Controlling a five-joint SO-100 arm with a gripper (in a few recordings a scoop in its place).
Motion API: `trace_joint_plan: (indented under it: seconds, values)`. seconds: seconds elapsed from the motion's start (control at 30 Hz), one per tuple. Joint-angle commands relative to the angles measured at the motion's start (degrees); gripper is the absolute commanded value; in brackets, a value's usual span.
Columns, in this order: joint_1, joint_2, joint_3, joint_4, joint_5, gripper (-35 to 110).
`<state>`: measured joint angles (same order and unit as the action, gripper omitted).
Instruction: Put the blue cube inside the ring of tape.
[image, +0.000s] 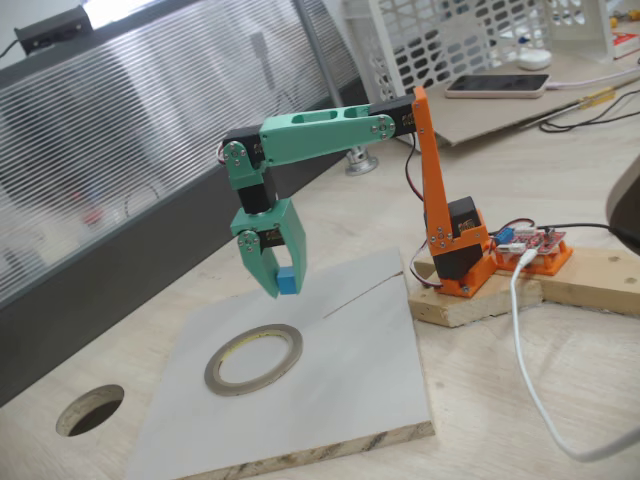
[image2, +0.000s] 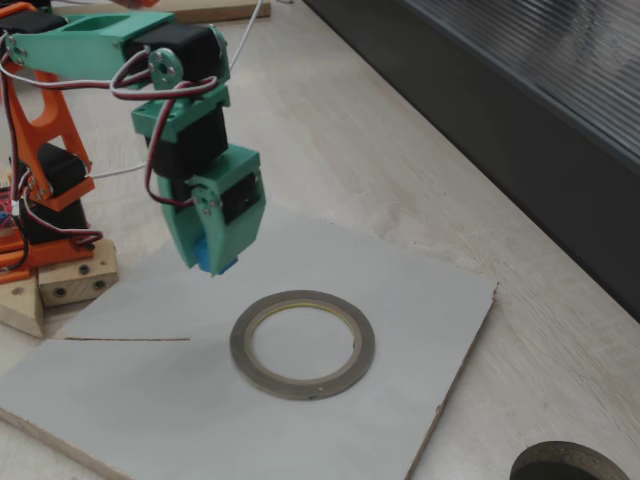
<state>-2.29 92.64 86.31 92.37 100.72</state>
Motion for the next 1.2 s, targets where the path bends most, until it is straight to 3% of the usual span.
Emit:
trace_joint_plan:
  seconds: [0.0, 1.17]
  values:
    - [-1.6, 2.2, 0.3, 0.5, 0.4, 9]
    - [-0.9, -8.0, -3.6, -0.2, 0.4, 9]
